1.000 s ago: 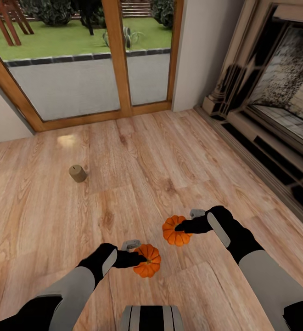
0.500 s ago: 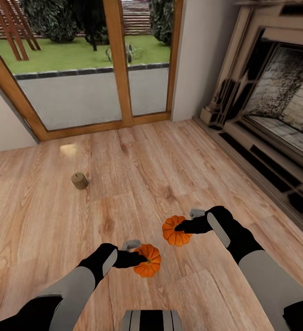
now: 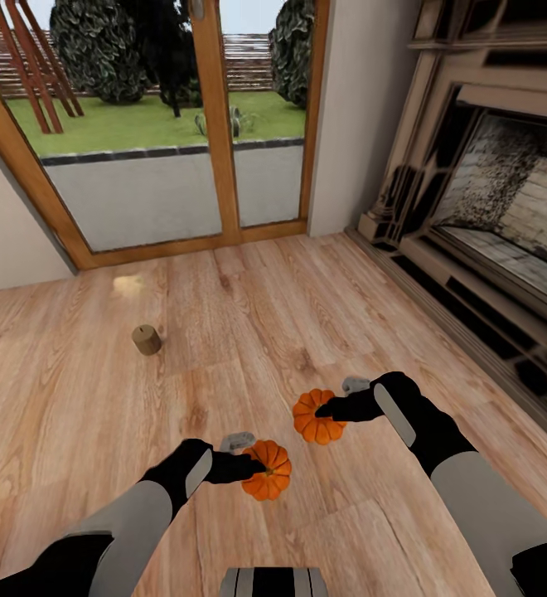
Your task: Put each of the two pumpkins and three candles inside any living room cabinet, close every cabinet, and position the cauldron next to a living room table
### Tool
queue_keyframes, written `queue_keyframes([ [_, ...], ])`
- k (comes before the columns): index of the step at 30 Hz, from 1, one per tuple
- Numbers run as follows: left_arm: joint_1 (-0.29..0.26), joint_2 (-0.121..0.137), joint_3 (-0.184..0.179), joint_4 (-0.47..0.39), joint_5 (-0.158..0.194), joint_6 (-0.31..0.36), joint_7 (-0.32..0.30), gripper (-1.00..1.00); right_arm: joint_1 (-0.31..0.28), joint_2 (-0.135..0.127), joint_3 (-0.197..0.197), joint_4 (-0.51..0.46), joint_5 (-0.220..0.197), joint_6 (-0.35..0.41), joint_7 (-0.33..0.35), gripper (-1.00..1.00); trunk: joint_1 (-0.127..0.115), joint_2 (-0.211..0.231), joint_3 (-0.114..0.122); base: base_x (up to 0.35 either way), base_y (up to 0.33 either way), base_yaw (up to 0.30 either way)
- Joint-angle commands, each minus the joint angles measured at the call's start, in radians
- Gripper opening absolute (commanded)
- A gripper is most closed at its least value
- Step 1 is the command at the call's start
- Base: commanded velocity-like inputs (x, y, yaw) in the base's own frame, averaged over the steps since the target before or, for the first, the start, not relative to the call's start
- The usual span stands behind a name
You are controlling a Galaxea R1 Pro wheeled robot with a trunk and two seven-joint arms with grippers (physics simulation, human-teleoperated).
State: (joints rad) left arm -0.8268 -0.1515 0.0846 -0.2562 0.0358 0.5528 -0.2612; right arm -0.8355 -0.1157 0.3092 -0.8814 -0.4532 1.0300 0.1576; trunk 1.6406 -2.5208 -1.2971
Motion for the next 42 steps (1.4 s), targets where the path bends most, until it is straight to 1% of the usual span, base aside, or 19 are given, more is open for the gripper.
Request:
queue_keyframes([
  [1,0.0,-0.001,0.007,-0.001,0.003,0.009,0.002,-1.0,0.0,-0.001,0.002,-0.001,0.01,0.002,0.01,-1.0,-0.001,0.0,0.003,0.0,0.0,0.0],
  [19,0.0,0.0,0.009,-0.001,0.003,0.009,0.004,-1.0,0.0,-0.001,0.004,-0.001,0.01,0.001,0.01,-1.0,-0.009,0.004,0.073,0.0,0.0,0.0],
  [21,0.0,0.0,0.01,-0.001,0.009,0.008,0.005,-1.0,0.0,-0.001,0.004,-0.001,0.01,0.001,0.01,-1.0,-0.01,0.005,0.081,0.0,0.0,0.0],
  [22,0.0,0.0,0.01,-0.001,0.021,0.008,0.005,-1.0,0.0,-0.001,0.004,-0.001,0.01,0.001,0.009,-1.0,-0.01,0.005,0.084,0.0,0.0,0.0],
  [32,0.0,0.005,0.012,-0.002,0.025,0.007,0.005,-1.0,0.0,-0.001,0.004,-0.001,0.011,0.001,0.008,-1.0,-0.014,0.007,0.123,0.0,0.0,0.0],
  [34,0.0,0.005,0.022,-0.002,0.025,0.006,0.005,-1.0,0.0,-0.001,0.004,0.0,0.011,0.001,0.008,-1.0,-0.015,0.008,0.131,0.0,0.0,-0.009],
  [39,0.0,0.007,0.061,-0.006,0.026,0.007,0.003,-1.0,0.0,-0.001,0.004,0.002,0.012,0.0,0.007,-1.0,-0.018,0.009,0.153,0.0,0.0,-0.136],
  [40,0.0,0.013,0.076,-0.009,0.025,0.008,0.0,-1.0,0.0,-0.001,0.004,0.009,0.011,-0.002,0.007,-1.0,-0.018,0.009,0.158,0.0,0.0,-0.21],
  [42,0.0,0.022,0.079,-0.009,0.025,0.008,0.001,-1.0,0.0,-0.001,0.004,0.017,0.011,-0.003,0.007,-1.0,-0.019,0.01,0.167,0.0,0.0,-0.216],
])
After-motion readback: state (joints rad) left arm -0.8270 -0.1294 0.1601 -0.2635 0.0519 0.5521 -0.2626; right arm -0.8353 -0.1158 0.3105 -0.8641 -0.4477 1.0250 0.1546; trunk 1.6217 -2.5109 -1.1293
